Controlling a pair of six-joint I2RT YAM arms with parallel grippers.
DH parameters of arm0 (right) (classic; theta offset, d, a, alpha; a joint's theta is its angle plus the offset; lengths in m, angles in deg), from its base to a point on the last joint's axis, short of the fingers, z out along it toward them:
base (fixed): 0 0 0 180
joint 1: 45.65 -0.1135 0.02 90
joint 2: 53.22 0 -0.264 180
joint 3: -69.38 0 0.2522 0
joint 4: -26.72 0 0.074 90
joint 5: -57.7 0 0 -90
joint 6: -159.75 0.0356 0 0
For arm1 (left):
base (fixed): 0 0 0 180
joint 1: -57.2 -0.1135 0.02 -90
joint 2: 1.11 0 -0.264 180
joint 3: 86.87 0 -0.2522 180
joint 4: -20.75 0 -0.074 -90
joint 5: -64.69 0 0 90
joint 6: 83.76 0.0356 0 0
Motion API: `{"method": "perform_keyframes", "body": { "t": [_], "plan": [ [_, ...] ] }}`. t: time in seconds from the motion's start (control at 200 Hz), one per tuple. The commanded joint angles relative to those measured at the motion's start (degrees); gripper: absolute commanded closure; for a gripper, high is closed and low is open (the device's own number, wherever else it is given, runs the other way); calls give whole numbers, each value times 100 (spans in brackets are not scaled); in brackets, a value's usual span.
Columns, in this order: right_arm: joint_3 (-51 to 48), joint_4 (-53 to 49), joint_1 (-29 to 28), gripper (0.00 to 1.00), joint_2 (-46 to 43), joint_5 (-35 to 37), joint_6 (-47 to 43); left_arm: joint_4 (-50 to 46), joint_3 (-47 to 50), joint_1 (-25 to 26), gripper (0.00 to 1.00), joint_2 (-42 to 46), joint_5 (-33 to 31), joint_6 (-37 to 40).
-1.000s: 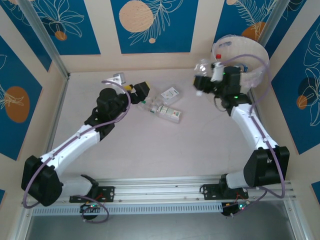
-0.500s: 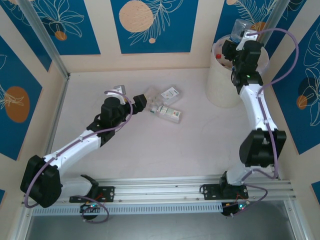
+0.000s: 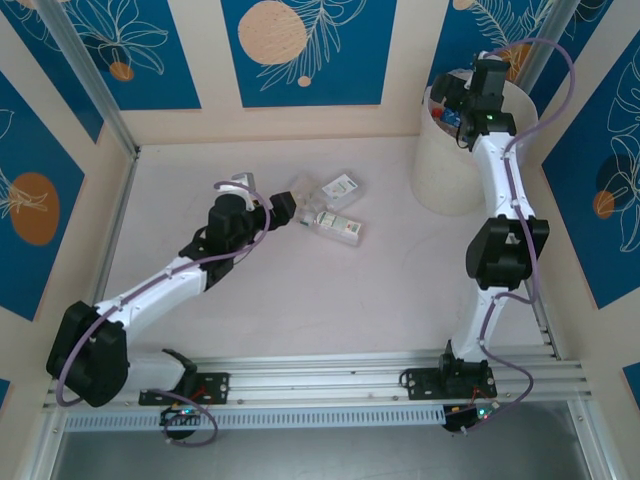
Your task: Put the plastic bottles in the bin
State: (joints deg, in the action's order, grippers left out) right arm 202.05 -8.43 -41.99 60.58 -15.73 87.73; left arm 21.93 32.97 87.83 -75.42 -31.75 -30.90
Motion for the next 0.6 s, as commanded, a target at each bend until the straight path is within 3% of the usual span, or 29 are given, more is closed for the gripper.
{"method": "perform_keyframes", "body": {
  "t": [0.0,0.275,0.595],
  "plan": [
    [-85,-32,-5,4,-519,-128,197,-35,-63,-55,0,-96,98,-70],
    [-772,317,21,2,-1135,-732,70,-109,-110,-66,0,-225,175,-52],
    [-2156,868,-336,1,-2023,-2773,-642,-419,-170,-162,0,-460,152,-322]
  ]
}}
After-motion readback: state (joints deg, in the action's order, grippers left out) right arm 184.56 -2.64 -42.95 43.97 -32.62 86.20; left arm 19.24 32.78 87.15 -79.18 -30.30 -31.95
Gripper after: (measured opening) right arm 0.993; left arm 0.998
